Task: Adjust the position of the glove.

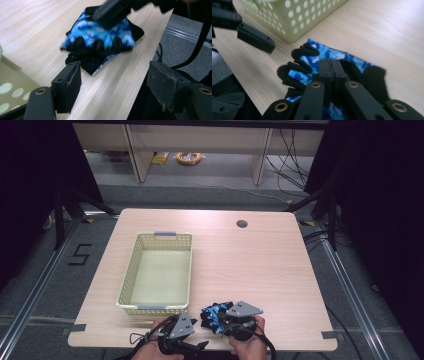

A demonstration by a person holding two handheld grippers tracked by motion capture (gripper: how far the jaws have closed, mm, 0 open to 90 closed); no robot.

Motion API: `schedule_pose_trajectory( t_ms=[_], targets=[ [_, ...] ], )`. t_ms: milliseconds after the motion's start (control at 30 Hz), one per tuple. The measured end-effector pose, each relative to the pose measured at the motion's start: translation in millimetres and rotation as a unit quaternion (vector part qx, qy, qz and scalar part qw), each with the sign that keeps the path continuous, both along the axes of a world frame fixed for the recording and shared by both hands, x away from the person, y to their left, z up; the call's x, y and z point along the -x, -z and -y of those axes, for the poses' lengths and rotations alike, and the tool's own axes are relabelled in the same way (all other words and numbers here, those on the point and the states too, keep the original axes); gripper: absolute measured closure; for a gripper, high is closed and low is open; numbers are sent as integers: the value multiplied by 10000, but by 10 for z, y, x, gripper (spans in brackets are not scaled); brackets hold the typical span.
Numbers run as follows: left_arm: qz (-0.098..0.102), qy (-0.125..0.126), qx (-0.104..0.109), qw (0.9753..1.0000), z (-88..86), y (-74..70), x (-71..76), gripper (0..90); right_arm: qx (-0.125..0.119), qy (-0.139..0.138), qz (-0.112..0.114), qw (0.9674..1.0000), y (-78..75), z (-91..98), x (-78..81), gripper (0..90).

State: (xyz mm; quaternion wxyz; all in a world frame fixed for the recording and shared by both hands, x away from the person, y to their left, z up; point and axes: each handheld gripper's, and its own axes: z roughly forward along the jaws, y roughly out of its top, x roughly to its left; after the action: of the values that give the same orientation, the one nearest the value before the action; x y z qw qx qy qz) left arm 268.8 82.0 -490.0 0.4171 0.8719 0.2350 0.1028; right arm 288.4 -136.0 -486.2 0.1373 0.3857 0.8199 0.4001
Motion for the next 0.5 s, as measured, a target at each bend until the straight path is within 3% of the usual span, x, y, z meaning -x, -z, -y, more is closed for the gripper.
schedule_pose_trajectory(
  t_ms=[67, 100, 200, 233, 267, 300, 333, 400, 433, 467, 500],
  targets=[
    [-136, 11, 40, 9999, 1, 22, -3, 288, 27, -34, -69, 10000, 63, -40, 6, 895],
    [-50, 17, -21, 10000, -5, 21, -7, 299, 28, -53, -68, 10000, 87, -54, 7, 892],
    [-156, -27, 2, 9999, 0, 60, -29, 312, 39, -134, -54, 9999, 97, -41, -6, 885],
    [-164, -100, 50, 9998, 9, 79, -27, 319, -26, -73, -152, 9999, 82, -35, 5, 870],
    [-143, -39, -55, 9999, -2, 84, -48, 321, -163, -113, -219, 9996, 76, -26, 9, 839],
    [-140, -35, -49, 9999, 0, 86, -50, 329, -213, -116, -180, 9995, 55, 1, 6, 804],
    [-12, 29, -135, 9999, -6, 81, -69, 337, -368, -97, -214, 9990, 21, 22, 14, 788],
    [-104, -37, -57, 9999, 20, 99, -57, 351, -234, -88, 177, 9995, -85, 126, 7, 789],
    [-53, -12, -159, 9999, 22, 104, -69, 354, -89, -96, 357, 9993, -141, 192, -4, 786],
    [-139, 0, -96, 9999, 40, 117, -61, 357, 66, -65, 426, 9990, -181, 259, -19, 776],
    [-10, 78, -247, 9997, 37, 121, -79, 366, 155, 42, 395, 9991, -203, 330, -34, 771]
  ],
)
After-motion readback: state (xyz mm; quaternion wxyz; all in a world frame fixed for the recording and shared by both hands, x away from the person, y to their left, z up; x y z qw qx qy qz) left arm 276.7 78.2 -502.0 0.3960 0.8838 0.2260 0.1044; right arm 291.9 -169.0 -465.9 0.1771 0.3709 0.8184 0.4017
